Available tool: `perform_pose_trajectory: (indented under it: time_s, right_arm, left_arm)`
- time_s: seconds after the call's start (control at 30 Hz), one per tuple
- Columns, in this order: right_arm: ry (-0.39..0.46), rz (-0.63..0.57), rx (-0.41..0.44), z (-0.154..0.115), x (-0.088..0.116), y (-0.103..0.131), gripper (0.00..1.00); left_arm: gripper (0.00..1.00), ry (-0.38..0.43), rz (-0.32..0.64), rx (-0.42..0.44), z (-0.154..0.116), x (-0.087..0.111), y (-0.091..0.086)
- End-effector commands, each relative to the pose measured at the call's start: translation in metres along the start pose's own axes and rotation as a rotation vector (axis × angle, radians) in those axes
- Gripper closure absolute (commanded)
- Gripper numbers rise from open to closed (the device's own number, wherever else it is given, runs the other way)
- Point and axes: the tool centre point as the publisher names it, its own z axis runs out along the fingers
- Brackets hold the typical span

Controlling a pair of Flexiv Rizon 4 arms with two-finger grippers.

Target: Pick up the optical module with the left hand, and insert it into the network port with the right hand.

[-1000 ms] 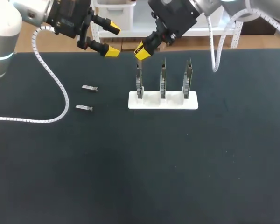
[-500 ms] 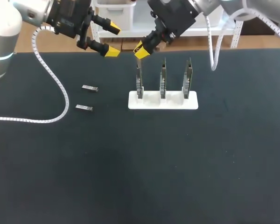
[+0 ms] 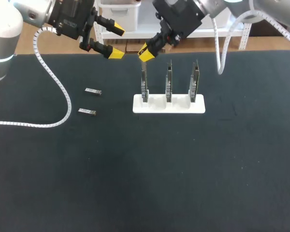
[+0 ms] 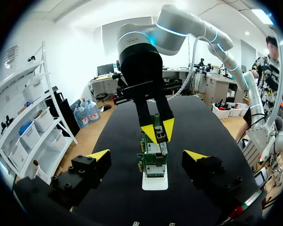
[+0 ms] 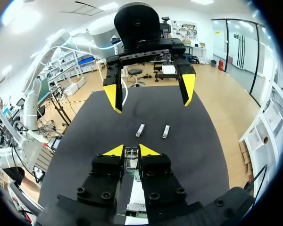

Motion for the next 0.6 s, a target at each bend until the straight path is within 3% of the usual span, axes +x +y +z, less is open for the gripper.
perform_pose_trajectory:
  time_s: [0.03,0.6]
  right_arm:
    - [-0.006,-0.002,0.006,0.0009,0.0028,0.0028,1.0]
    - [0.002,-0.021,0.01,-0.0014,0.0008,-0.0051,1.0]
  left_arm:
    - [0.0,0.005,-0.002,0.0,-0.0001,-0.0009,0.0002]
    - [0.0,0.005,-0.002,0.0,-0.0001,-0.0009,0.0002]
